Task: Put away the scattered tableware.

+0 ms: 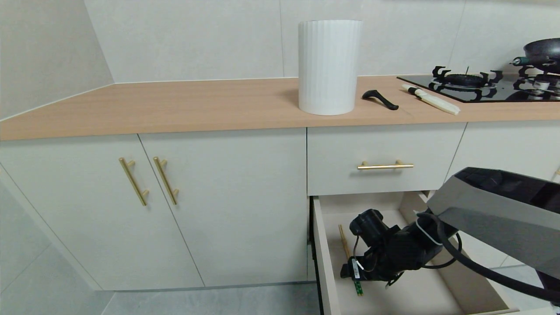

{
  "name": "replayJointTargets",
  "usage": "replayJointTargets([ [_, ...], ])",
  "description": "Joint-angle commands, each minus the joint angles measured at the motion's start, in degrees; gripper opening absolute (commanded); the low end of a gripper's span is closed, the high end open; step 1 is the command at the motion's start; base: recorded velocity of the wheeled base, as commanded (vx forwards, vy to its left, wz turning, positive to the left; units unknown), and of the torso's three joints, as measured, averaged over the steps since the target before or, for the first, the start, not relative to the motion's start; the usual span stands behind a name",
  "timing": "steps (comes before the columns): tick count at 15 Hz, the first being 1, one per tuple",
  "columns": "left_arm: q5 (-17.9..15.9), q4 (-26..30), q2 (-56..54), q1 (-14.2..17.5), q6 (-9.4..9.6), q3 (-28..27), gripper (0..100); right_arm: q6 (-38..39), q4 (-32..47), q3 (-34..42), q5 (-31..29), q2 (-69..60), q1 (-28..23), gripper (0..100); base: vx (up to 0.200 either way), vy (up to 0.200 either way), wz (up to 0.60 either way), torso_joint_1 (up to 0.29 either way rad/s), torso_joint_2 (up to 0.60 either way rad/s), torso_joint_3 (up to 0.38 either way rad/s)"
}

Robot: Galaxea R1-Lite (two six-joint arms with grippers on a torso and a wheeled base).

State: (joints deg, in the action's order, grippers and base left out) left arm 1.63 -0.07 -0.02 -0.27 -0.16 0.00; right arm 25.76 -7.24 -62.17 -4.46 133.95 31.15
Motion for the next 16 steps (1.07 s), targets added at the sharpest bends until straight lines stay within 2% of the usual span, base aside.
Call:
replayJointTargets([
  [1, 0.0, 0.0, 0.0, 0.0, -0.02, 0.0, 100, 0.0, 0.0, 1.3, -0.1, -3.1, 0.1, 100, 0.000, 0.000, 0.00, 0.000, 0.00, 0.000],
  [2, 0.0, 0.0, 0.0, 0.0, -0.02, 0.0, 100, -0.1, 0.0, 1.9, -0.1, -4.2, 0.1, 100, 0.000, 0.000, 0.00, 0.000, 0.00, 0.000],
  [5, 0.0, 0.0, 0.0, 0.0, -0.02, 0.0, 100, -1.4, 0.3, 6.8, -0.5, -19.1, -0.5, 100, 0.000, 0.000, 0.00, 0.000, 0.00, 0.000],
  [8, 0.0, 0.0, 0.0, 0.0, -0.02, 0.0, 100, -10.3, -0.1, 10.8, -2.0, -30.9, -3.6, 100, 0.000, 0.000, 0.00, 0.000, 0.00, 0.000],
  [11, 0.0, 0.0, 0.0, 0.0, -0.02, 0.0, 100, -10.9, -0.1, 10.8, -6.8, -37.3, -4.9, 100, 0.000, 0.000, 0.00, 0.000, 0.00, 0.000],
  [16, 0.0, 0.0, 0.0, 0.0, -0.02, 0.0, 100, -13.6, -0.1, 12.2, -7.1, -42.1, -4.9, 100, 0.000, 0.000, 0.00, 0.000, 0.00, 0.000],
])
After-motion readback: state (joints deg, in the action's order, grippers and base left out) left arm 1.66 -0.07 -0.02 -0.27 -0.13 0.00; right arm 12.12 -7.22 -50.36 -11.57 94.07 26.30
